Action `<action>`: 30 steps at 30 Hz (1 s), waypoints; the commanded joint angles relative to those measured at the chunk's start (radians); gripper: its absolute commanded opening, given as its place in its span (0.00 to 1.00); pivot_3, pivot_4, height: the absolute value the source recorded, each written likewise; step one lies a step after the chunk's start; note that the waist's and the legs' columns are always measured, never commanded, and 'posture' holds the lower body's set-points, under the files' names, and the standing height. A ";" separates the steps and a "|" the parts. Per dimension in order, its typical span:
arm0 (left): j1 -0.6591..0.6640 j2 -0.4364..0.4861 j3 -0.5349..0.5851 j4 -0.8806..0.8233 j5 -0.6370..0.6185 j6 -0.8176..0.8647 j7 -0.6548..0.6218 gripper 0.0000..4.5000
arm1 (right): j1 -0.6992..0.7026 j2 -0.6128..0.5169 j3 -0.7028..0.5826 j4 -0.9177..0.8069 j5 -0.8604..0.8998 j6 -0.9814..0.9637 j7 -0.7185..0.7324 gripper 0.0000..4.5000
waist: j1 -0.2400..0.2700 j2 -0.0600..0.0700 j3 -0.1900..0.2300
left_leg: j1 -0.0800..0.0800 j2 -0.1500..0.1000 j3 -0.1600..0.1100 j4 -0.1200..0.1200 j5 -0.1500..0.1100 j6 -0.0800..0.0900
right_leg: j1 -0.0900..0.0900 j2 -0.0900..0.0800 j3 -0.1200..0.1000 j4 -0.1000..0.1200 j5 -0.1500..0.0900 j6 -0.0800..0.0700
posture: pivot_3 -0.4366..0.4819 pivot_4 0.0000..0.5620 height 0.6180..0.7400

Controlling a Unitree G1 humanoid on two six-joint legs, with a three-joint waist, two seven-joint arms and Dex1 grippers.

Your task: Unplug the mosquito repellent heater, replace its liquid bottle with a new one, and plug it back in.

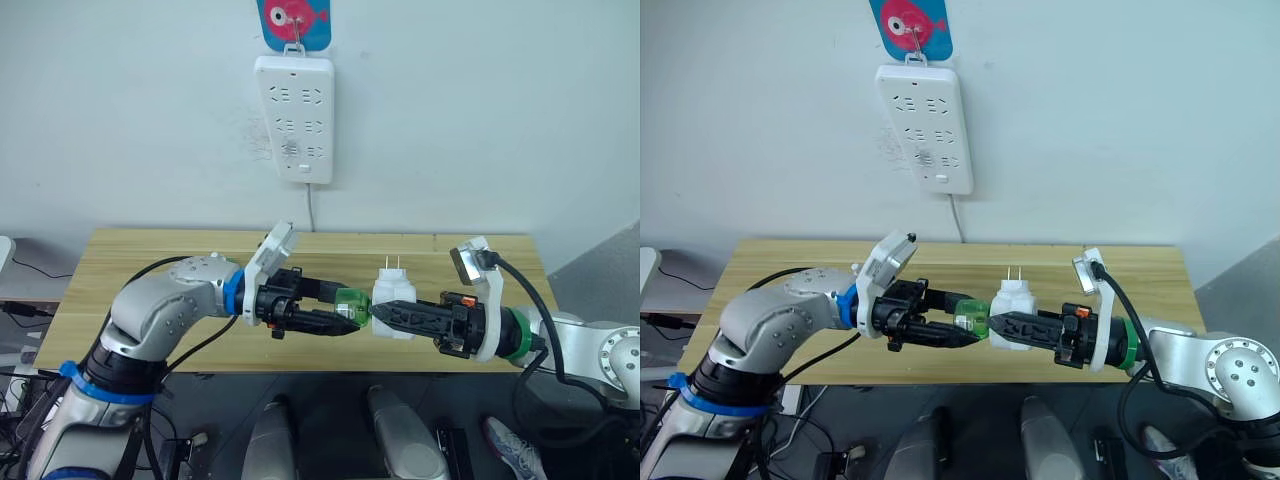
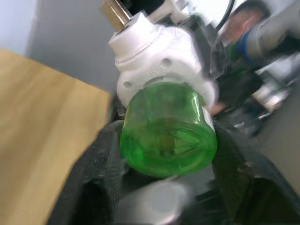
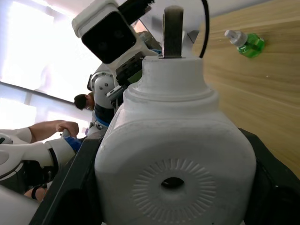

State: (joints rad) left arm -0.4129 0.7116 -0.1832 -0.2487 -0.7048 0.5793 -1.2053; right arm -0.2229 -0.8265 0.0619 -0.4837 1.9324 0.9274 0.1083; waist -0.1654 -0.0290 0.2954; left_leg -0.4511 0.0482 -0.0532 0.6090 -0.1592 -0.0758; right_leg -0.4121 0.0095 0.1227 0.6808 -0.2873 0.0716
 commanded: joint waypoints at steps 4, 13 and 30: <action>0.116 -0.072 0.017 0.067 0.245 -0.473 -0.036 0.90 | -0.007 -0.001 -0.008 -0.034 0.026 0.008 0.016 0.68 | 0.005 0.000 0.000 | -0.001 0.000 0.001 0.000 0.000 0.000 | 0.000 -0.001 0.001 -0.001 0.000 0.000 | 0.20 0.50 1.00; 0.135 -0.216 0.047 0.064 0.312 -0.849 -0.010 0.90 | -0.015 0.005 -0.006 -0.026 0.021 0.014 0.018 0.68 | 0.021 0.000 0.000 | -0.001 0.000 0.002 0.001 0.000 0.000 | 0.000 -0.001 0.002 -0.001 0.000 0.000 | 0.20 0.51 1.00; 0.127 -0.205 0.025 -0.002 0.292 -0.825 0.009 0.90 | -0.013 0.014 -0.008 -0.035 0.032 0.005 -0.001 0.68 | 0.020 0.000 0.000 | -0.001 -0.001 0.002 0.001 0.000 0.000 | 0.000 -0.001 0.001 0.000 0.000 0.000 | 0.19 0.51 1.00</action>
State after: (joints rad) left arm -0.2777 0.5063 -0.1506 -0.2059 -0.3940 -0.2557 -1.2080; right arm -0.2292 -0.8155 0.0631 -0.4850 1.9356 0.9441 0.1025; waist -0.1457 -0.0291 0.2953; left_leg -0.4518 0.0477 -0.0514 0.6102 -0.1592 -0.0757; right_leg -0.4119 0.0086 0.1240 0.6803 -0.2872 0.0717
